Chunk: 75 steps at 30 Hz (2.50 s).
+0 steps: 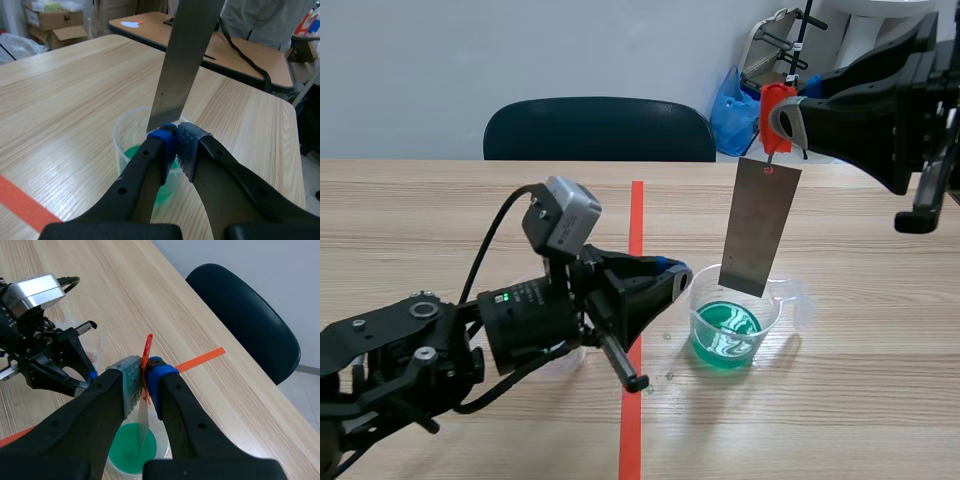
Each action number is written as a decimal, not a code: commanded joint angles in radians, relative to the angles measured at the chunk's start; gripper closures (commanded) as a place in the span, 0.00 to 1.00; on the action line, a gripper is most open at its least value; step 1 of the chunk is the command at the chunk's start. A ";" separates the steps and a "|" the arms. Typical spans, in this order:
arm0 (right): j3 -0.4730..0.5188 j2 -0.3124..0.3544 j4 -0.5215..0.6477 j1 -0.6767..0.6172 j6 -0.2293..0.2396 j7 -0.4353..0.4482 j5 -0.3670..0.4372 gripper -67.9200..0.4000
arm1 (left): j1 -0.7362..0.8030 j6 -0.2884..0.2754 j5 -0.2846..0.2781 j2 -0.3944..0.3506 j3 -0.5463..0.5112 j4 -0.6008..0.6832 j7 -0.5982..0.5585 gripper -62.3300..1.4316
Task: Do the redox reaction experiment
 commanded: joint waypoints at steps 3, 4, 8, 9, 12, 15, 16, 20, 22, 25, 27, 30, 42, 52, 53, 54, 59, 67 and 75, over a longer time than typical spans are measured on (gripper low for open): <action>0.018 0.016 0.017 0.012 -0.003 0.014 0.011 0.98 | -0.022 -0.001 -0.006 0.043 -0.006 -0.003 -0.016 0.94; 0.018 0.016 0.017 0.012 -0.003 0.014 0.011 0.98 | -0.022 -0.001 -0.006 0.053 -0.006 -0.006 -0.015 0.94; 0.018 0.016 0.017 0.012 -0.003 0.014 0.011 0.98 | -0.022 0.018 0.006 0.084 -0.006 -0.007 -0.016 0.94; 0.018 0.016 0.017 0.012 -0.003 0.014 0.011 0.98 | -0.022 0.026 0.006 0.089 -0.006 -0.007 -0.016 0.94; 0.018 0.016 0.017 0.012 -0.003 0.014 0.011 0.98 | -0.022 0.033 0.006 0.094 -0.006 -0.007 -0.016 0.94; 0.018 0.016 0.017 0.012 -0.003 0.014 0.011 0.98 | -0.022 0.039 0.006 0.094 -0.006 -0.007 -0.016 0.94; 0.018 0.016 0.017 0.012 -0.003 0.014 0.011 0.98 | -0.022 0.041 0.006 0.094 -0.006 -0.007 -0.016 0.94; 0.018 0.016 0.017 0.012 -0.003 0.014 0.011 0.98 | -0.022 0.041 0.006 0.094 -0.006 -0.007 -0.016 0.94; 0.018 0.016 0.017 0.012 -0.003 0.014 0.011 0.98 | -0.021 0.043 0.007 0.094 -0.006 -0.007 -0.016 0.94; 0.018 0.016 0.017 0.012 -0.003 0.014 0.011 0.98 | -0.021 0.061 0.038 0.093 -0.006 -0.008 -0.016 0.94; 0.018 0.016 0.017 0.012 -0.003 0.014 0.011 0.98 | -0.021 0.070 0.047 0.079 -0.006 -0.008 -0.018 0.94; 0.018 0.016 0.017 0.012 -0.003 0.015 0.011 0.98 | -0.007 0.069 0.043 0.026 -0.009 -0.008 -0.056 0.94; 0.018 0.016 0.017 0.012 -0.003 0.015 0.011 0.98 | 0.370 0.067 0.044 -0.414 -0.274 0.072 -0.443 0.93; 0.018 0.016 0.017 0.012 -0.003 0.014 0.011 0.98 | 1.009 0.065 0.036 -0.587 -0.783 0.100 -0.692 0.93; 0.018 0.016 0.017 0.012 -0.003 0.014 0.011 0.98 | 1.073 0.065 0.036 -0.584 -0.838 0.100 -0.720 0.93; 0.018 0.016 0.017 0.012 -0.003 0.014 0.010 0.98 | 1.133 0.064 0.037 -0.579 -0.888 0.100 -0.747 0.93; 0.018 0.016 0.017 0.012 -0.003 0.013 0.010 0.98 | 1.368 0.062 0.114 -0.507 -1.111 0.098 -0.867 0.91; 0.018 0.016 0.017 0.012 -0.003 0.011 0.010 0.98 | 1.531 0.095 0.280 -0.374 -1.269 0.098 -0.989 0.33; 0.018 0.016 0.017 0.012 -0.003 0.011 0.010 0.98 | 1.531 0.247 0.277 -0.273 -1.292 0.098 -0.998 0.00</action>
